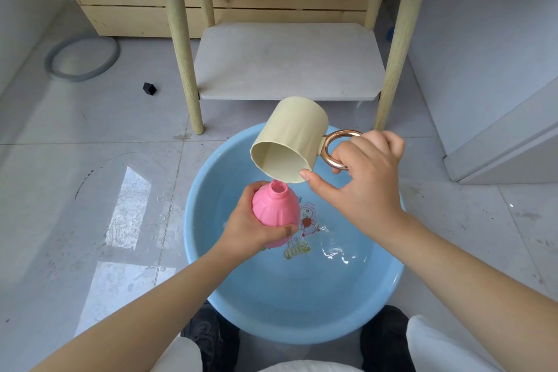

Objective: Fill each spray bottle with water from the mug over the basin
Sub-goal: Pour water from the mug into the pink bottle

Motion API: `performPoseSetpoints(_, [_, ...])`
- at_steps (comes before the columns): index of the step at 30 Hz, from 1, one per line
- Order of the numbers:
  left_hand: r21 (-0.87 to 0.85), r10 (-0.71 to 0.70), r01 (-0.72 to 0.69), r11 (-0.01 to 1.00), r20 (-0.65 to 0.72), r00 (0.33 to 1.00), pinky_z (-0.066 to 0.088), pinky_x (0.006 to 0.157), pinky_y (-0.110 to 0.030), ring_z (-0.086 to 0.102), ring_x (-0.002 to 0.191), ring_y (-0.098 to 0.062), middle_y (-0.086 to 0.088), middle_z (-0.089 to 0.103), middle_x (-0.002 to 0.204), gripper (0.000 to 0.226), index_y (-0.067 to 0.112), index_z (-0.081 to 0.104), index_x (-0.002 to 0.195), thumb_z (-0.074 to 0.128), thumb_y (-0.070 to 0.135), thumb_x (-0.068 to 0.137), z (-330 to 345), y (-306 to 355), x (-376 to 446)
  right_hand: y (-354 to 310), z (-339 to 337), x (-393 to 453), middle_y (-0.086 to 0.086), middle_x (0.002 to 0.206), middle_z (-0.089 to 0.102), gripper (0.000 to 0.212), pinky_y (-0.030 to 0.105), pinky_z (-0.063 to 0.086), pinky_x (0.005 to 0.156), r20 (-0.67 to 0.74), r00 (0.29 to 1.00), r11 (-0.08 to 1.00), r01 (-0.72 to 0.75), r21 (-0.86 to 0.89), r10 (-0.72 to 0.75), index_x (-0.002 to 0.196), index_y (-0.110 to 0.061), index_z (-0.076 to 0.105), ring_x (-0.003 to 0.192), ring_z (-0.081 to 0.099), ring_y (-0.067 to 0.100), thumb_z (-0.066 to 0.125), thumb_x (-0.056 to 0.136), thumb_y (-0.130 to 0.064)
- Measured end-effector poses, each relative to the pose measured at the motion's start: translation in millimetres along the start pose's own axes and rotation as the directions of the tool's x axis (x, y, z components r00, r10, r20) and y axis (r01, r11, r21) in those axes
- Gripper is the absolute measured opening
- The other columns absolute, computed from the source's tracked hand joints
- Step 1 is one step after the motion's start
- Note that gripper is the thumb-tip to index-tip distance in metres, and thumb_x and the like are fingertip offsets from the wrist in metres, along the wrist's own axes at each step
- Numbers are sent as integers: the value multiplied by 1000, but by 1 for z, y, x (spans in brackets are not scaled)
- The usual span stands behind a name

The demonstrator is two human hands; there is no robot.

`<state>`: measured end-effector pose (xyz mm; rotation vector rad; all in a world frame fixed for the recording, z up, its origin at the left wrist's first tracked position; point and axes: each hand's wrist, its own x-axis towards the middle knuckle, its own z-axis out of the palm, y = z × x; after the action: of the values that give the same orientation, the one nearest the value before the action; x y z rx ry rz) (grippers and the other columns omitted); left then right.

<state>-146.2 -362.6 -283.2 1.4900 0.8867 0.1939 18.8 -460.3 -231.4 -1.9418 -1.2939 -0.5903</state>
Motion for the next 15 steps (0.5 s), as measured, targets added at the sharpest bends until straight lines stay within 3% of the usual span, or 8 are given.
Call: performPoseSetpoints(15, [27,-2,2,1000,-5,1000,53,57,-19,59,95,-12,14,55,109,74,49,42,107,84,31,49,-1,-1,0,2,-1,1,1,57,47,49,35,27,80,-44,993,992,108,-60,-111,57,-9,47,64,49,27,67,77,-48])
